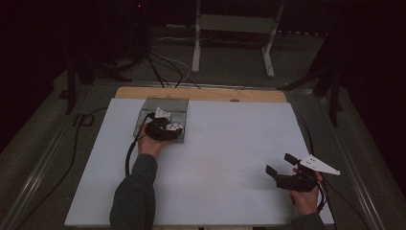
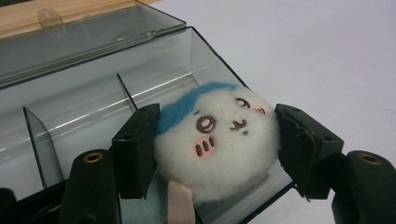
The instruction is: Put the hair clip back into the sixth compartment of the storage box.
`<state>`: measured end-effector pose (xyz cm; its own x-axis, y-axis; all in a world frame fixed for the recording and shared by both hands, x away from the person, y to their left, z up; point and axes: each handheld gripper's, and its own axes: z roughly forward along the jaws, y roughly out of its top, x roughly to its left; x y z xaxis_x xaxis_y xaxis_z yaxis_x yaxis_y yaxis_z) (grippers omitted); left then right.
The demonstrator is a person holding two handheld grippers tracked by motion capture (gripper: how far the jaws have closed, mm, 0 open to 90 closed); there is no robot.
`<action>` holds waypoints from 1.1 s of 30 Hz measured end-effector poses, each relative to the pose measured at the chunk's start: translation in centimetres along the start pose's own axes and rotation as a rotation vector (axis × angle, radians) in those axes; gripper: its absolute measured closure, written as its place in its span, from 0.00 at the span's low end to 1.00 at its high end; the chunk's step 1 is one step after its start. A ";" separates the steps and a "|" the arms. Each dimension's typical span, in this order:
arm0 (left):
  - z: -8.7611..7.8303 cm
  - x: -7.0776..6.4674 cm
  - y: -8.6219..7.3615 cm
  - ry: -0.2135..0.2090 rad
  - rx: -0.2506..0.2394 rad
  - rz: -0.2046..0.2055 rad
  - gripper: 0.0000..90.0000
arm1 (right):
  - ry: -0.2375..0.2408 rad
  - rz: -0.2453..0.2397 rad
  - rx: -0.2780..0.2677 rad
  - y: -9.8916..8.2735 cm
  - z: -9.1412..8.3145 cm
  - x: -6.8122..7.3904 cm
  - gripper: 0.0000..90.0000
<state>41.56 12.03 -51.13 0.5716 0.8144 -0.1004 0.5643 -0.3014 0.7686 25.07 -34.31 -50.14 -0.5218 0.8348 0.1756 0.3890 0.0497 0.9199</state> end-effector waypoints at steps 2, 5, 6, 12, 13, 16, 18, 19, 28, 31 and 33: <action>0.0 0.1 -0.1 -0.004 0.006 -0.005 0.39 | 0.000 0.001 0.000 0.0 0.0 0.0 0.00; 0.1 0.2 -0.2 -0.006 0.011 -0.010 0.38 | 0.000 0.001 0.001 0.0 0.0 0.0 0.00; 0.2 0.2 -0.3 -0.005 0.010 -0.011 0.38 | 0.000 0.001 0.002 0.0 0.0 0.0 0.00; 0.5 0.2 -0.8 -0.018 0.019 -0.022 0.38 | 0.000 0.001 0.002 0.0 0.0 0.0 0.00; 0.5 0.2 -0.8 -0.025 0.014 -0.028 0.37 | 0.000 0.001 0.002 0.0 0.0 0.0 0.00; 0.4 0.1 -0.7 -0.033 0.003 -0.031 0.34 | 0.000 0.001 0.001 0.0 0.0 0.0 0.00; 0.4 0.1 -0.6 -0.022 -0.002 -0.034 0.24 | 0.000 0.001 0.002 0.0 0.0 0.0 0.00; 0.4 0.1 -0.6 -0.015 -0.004 -0.036 0.20 | 0.000 0.001 0.002 0.0 0.0 0.0 0.00; 0.2 0.2 -0.5 0.027 -0.006 -0.047 0.02 | 0.000 0.001 0.001 0.0 0.0 0.0 0.00; -0.1 0.2 -0.5 0.031 -0.019 -0.047 0.01 | 0.000 0.001 0.001 0.0 0.0 0.0 0.00; -0.3 0.2 -0.4 0.029 -0.023 -0.048 0.01 | 0.000 0.001 0.002 0.0 0.0 0.0 0.00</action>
<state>41.26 12.45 -51.30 0.5264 0.8418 -0.1194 0.5767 -0.2502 0.7777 25.06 -34.28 -50.14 -0.5217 0.8347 0.1761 0.3904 0.0501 0.9193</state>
